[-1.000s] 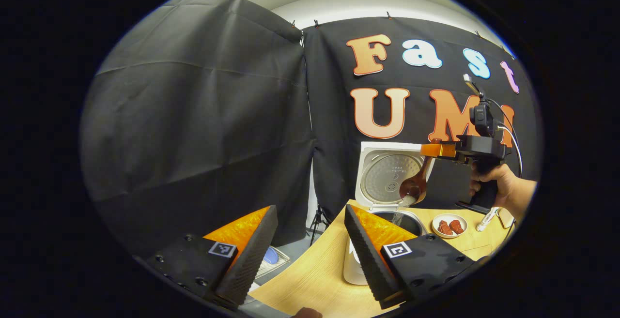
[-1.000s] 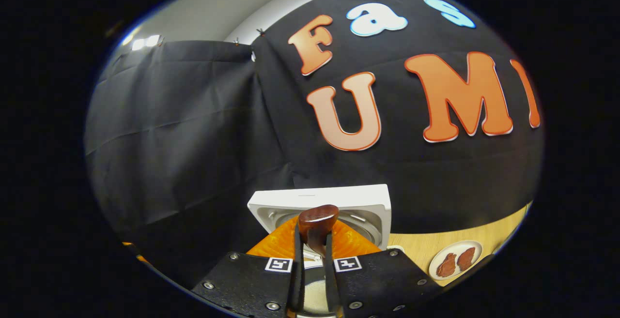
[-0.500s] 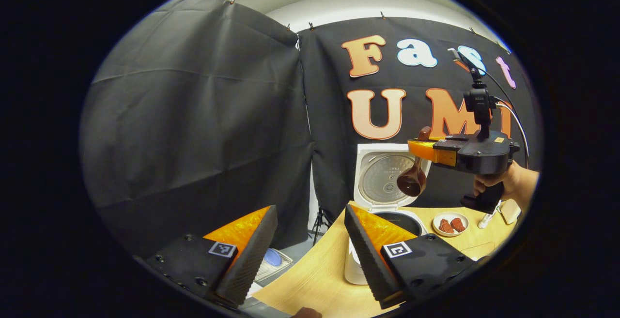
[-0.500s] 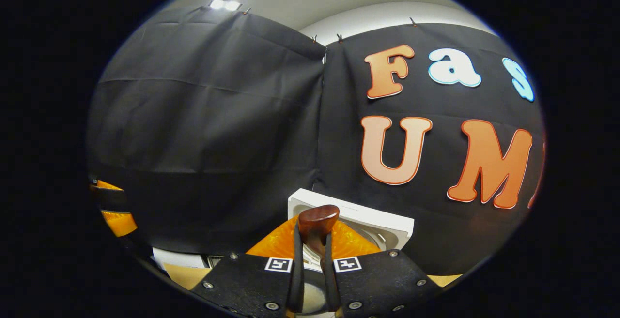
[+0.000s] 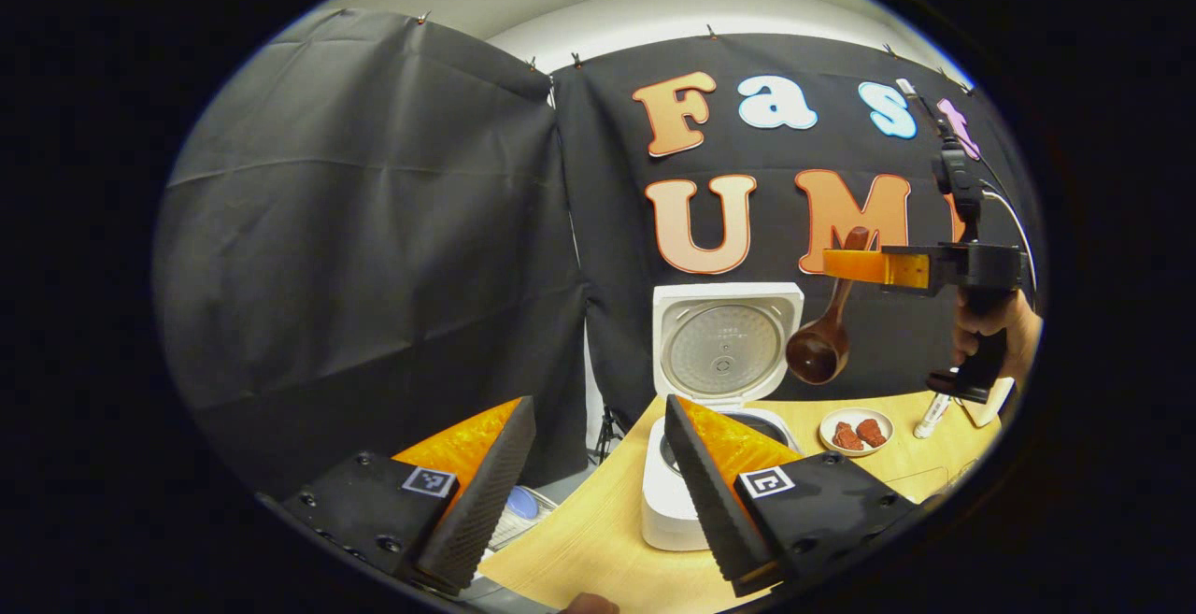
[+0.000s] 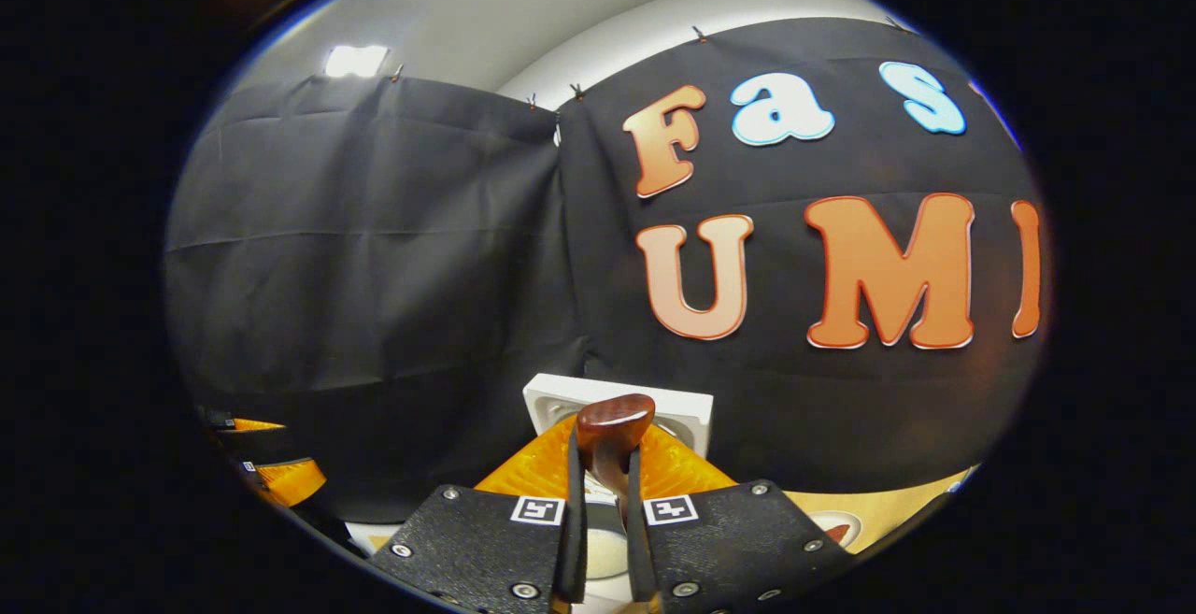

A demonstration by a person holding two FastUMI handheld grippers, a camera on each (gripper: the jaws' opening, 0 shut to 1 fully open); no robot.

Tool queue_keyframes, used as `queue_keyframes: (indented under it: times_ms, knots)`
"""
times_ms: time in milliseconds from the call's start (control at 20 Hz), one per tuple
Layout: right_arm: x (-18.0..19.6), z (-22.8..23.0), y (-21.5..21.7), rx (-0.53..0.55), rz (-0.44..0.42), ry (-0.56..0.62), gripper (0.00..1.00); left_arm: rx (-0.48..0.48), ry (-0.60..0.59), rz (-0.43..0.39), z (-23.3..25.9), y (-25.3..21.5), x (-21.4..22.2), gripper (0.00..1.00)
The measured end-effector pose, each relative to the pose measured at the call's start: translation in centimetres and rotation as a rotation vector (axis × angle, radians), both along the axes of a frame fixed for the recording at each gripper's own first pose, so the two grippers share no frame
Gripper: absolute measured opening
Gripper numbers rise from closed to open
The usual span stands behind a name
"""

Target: Close the left gripper, press the button to open the rice cooker; take a wooden spoon from the chopstick holder with the right hand, scoop a spoonful of rice and pour it into the rice cooker, then put the wooden spoon back into the chopstick holder.

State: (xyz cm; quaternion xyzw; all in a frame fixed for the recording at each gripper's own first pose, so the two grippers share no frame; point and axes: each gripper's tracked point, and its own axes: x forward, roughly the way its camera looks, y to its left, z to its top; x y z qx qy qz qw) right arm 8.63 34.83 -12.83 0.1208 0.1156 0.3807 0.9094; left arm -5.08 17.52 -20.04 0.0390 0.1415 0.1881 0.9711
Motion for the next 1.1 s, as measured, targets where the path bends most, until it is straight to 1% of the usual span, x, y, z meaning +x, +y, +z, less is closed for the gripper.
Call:
queue_keyframes:
  times_ms: [250, 400, 500, 650, 900, 1100]
  knots:
    - [-0.7, -2.1, -10.0, -0.019, -0.133, 0.070, 0.17, 0.006, 0.005, -0.053, -0.1, -3.9, 1.4, 0.94]
    - [-1.4, -4.1, -16.9, -0.042, -0.237, 0.125, 0.17, 0.003, 0.004, -0.073, -0.1, -5.7, 2.5, 0.94]
    - [-2.3, -5.4, -21.6, -0.057, -0.309, 0.158, 0.17, -0.002, 0.006, -0.078, -0.2, -6.5, 3.1, 0.94]
    - [-4.2, -7.6, -27.5, -0.092, -0.405, 0.215, 0.17, -0.018, 0.012, -0.086, -0.3, -7.8, 4.2, 0.94]
    - [-7.1, -10.7, -35.1, -0.119, -0.551, 0.309, 0.18, -0.017, 0.022, -0.109, -0.4, -10.1, 6.0, 0.94]
    - [-9.8, -13.1, -39.7, -0.120, -0.652, 0.386, 0.18, -0.020, 0.022, -0.129, -0.3, -11.7, 7.0, 0.95]
